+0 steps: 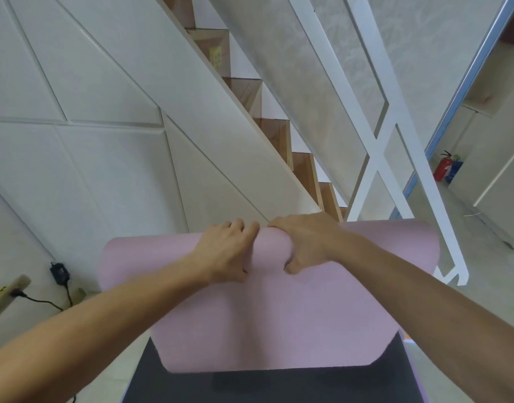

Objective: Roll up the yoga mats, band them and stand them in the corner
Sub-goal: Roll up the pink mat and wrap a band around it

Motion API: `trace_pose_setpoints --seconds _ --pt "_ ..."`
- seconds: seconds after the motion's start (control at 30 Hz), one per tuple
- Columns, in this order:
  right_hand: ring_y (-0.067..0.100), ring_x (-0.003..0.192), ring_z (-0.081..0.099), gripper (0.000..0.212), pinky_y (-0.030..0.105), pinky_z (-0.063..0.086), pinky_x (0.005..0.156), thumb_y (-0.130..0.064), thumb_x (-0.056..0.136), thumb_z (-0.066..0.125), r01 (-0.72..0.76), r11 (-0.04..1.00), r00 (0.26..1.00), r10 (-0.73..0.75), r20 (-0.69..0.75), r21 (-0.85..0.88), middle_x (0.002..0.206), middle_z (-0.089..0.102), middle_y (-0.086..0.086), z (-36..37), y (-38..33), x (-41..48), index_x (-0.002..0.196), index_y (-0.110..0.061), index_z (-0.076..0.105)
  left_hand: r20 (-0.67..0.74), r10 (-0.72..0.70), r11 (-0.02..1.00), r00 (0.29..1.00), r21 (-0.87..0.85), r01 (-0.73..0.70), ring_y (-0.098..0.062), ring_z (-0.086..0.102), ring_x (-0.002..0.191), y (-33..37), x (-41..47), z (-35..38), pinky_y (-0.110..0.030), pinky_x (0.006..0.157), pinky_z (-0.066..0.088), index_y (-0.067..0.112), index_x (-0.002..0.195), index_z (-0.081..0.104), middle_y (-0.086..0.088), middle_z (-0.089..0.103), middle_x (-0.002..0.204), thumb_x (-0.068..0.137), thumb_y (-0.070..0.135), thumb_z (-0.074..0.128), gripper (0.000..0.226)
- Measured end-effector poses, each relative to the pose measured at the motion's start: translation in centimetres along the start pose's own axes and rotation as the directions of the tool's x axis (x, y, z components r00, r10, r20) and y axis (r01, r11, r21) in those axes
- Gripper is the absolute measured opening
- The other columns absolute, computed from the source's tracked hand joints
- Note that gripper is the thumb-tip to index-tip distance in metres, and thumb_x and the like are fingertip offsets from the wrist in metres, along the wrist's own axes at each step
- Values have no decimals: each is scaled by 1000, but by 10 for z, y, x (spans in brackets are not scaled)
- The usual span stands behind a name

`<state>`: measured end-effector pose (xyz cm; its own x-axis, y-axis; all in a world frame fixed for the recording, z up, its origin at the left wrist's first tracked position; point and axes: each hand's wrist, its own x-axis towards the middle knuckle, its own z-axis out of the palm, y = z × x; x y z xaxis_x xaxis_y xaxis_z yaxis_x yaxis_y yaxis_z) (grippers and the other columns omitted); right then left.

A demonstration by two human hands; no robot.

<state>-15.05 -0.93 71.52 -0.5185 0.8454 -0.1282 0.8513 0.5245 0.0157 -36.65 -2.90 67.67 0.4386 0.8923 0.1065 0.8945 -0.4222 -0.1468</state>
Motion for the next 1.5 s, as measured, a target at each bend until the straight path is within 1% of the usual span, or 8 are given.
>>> trace_pose_setpoints --seconds 0.23,0.5,0.7,0.87,1.07,1.2,1.37,1.5 --pt "32 111 55 114 45 45 92 -58 56 82 -36 946 951 -67 -302 -323 131 53 9 44 -14 -8 149 -27 24 388 31 841 921 -509 186 -16 62 104 -29 17 -30 -38 93 53 41 127 47 14 63 116 47 50 92 92" --pt "16 99 62 95 31 38 66 -61 55 78 -88 993 996 88 -4 79 112 64 -13 7 -1 1 138 -41 37 -17 0 976 1000 216 4 -31 54 106 14 -6 -5 -42 88 42 23 154 6 -6 49 126 58 52 79 123" --pt "29 135 38 131 47 33 111 -70 62 77 -46 989 995 33 -91 -143 153 31 4 39 -19 -18 157 -28 -3 192 30 996 981 -84 -15 -28 63 99 -8 16 -19 -34 76 48 26 128 43 0 62 110 56 55 79 85" --pt "27 112 53 110 39 46 87 -59 66 77 -74 993 984 57 -169 -93 130 49 4 37 -20 -13 153 -33 14 396 74 960 915 -277 42 -23 58 118 -17 25 -35 -34 95 46 37 145 30 6 58 130 52 53 87 111" --pt "17 109 61 102 35 47 83 -60 58 80 -130 968 990 139 -25 213 125 60 -13 15 -4 -9 145 -39 31 -69 136 933 988 345 -105 -32 53 103 11 -1 -11 -45 87 38 20 152 1 -9 48 125 56 42 81 127" --pt "21 124 51 114 40 44 100 -64 62 79 -100 980 995 101 0 171 145 45 -6 21 -18 -19 154 -36 17 26 113 982 993 149 -115 -29 59 97 1 10 -17 -37 72 43 21 137 35 -4 56 113 66 43 72 82" --pt "27 116 50 116 40 43 90 -69 63 75 -87 996 986 83 -146 -25 132 47 3 28 -35 -19 154 -30 14 377 80 968 923 -248 18 -24 62 108 -18 26 -45 -35 90 51 33 135 40 4 64 120 50 54 90 100" --pt "20 104 60 100 35 43 77 -65 58 78 -108 988 990 117 -74 113 114 60 -7 9 -22 -13 142 -36 33 274 130 992 953 -41 -123 -27 56 119 -9 12 -48 -41 99 43 33 154 8 1 52 134 53 60 86 130"
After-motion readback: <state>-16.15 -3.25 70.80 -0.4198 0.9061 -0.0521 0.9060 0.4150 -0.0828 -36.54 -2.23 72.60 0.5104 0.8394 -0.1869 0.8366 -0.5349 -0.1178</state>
